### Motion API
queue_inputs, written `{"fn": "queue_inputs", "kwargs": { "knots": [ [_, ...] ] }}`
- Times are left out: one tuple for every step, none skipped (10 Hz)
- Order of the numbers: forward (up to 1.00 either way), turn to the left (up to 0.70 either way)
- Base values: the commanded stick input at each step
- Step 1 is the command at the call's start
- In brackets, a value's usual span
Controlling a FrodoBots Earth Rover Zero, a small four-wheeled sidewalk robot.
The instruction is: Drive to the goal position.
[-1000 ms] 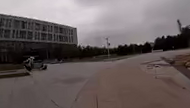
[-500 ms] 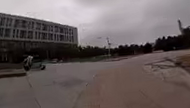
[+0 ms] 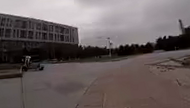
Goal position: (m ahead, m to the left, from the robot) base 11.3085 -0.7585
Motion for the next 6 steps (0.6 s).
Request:
{"fn": "queue_inputs", "kwargs": {
  "knots": [
    [0.7,0.0],
    [0.7,0.0],
    [0.7,0.0],
    [0.7,0.0],
    [0.7,0.0],
    [0.7,0.0]
  ]
}}
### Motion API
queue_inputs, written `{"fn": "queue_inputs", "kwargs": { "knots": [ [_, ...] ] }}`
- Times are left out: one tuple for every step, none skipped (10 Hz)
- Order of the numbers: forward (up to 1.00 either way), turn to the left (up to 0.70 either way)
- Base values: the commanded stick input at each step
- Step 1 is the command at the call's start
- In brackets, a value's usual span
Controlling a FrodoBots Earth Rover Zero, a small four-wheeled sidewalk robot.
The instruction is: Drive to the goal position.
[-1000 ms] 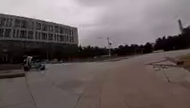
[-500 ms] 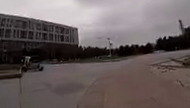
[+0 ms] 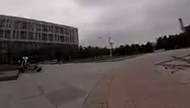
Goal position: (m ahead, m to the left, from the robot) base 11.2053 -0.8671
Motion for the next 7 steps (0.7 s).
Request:
{"fn": "queue_inputs", "kwargs": {
  "knots": [
    [0.7,0.0],
    [0.7,0.0],
    [0.7,0.0],
    [0.7,0.0],
    [0.7,0.0],
    [0.7,0.0],
    [0.7,0.0]
  ]
}}
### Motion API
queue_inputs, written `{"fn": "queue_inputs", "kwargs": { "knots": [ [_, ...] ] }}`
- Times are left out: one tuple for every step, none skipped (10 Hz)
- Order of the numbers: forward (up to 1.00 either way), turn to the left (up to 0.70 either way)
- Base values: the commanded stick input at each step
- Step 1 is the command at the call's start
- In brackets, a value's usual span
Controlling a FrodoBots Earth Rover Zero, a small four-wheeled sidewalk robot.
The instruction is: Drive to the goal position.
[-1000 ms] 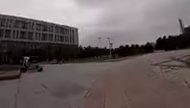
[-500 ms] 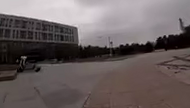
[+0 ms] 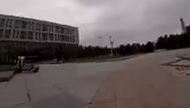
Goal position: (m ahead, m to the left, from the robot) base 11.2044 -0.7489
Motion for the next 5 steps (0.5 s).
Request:
{"fn": "queue_inputs", "kwargs": {
  "knots": [
    [0.7,0.0],
    [0.7,0.0],
    [0.7,0.0],
    [0.7,0.0],
    [0.7,0.0]
  ]
}}
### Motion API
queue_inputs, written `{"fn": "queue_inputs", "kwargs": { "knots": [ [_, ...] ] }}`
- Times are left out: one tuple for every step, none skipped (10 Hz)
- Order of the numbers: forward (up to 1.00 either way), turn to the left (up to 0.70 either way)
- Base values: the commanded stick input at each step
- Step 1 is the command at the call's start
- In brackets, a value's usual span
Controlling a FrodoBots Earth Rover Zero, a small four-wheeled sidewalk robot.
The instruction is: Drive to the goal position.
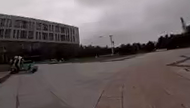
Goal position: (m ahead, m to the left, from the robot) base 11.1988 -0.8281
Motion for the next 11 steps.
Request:
{"fn": "queue_inputs", "kwargs": {
  "knots": [
    [0.7,0.0],
    [0.7,0.0],
    [0.7,0.0],
    [0.7,0.0],
    [0.7,0.0],
    [0.7,0.05],
    [0.7,0.22],
    [0.7,0.34],
    [0.7,0.28],
    [0.7,0.05],
    [0.7,0.0]
  ]
}}
